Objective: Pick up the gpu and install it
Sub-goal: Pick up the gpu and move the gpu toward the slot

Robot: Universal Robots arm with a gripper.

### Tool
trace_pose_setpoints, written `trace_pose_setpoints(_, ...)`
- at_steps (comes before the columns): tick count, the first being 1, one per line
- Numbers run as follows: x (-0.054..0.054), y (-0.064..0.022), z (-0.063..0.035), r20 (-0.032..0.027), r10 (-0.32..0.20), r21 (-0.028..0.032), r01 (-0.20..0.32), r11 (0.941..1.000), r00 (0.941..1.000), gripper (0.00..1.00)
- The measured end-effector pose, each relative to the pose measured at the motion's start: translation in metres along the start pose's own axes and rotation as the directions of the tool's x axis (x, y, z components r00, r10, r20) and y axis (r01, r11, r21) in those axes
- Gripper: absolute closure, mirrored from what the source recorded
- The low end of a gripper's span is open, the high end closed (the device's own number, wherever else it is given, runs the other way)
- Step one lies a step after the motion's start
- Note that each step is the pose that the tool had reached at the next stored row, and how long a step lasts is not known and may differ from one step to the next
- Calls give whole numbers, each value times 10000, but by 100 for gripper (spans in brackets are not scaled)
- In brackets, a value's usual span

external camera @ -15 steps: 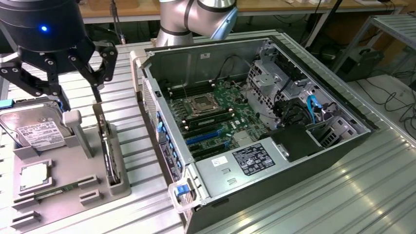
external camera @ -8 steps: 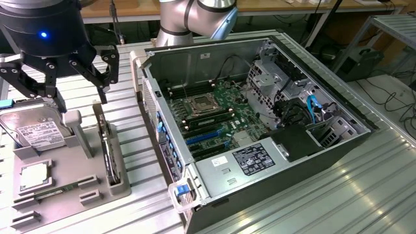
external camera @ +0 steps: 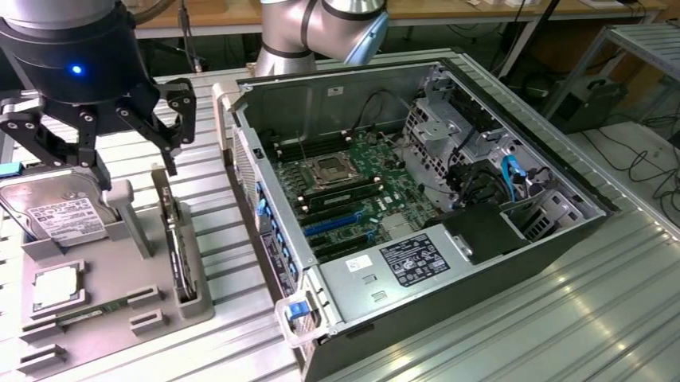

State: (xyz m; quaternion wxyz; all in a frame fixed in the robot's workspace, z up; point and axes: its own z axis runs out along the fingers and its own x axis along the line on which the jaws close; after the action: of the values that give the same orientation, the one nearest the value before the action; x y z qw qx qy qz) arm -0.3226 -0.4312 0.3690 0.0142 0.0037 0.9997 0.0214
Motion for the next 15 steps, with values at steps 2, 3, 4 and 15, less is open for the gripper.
trace_pose_setpoints(2, 0, -5, 34, -10, 0, 0, 0, 10000, 10000, 34)
trace_pose_setpoints(3, 1, -7, 50, -16, 0, 0, 0, 10000, 10000, 34)
trace_pose_setpoints(4, 1, -9, 66, -20, 0, 0, 0, 10000, 10000, 34)
trace_pose_setpoints(15, 6, -24, 236, -39, 1, 0, -1, 10000, 10000, 34)
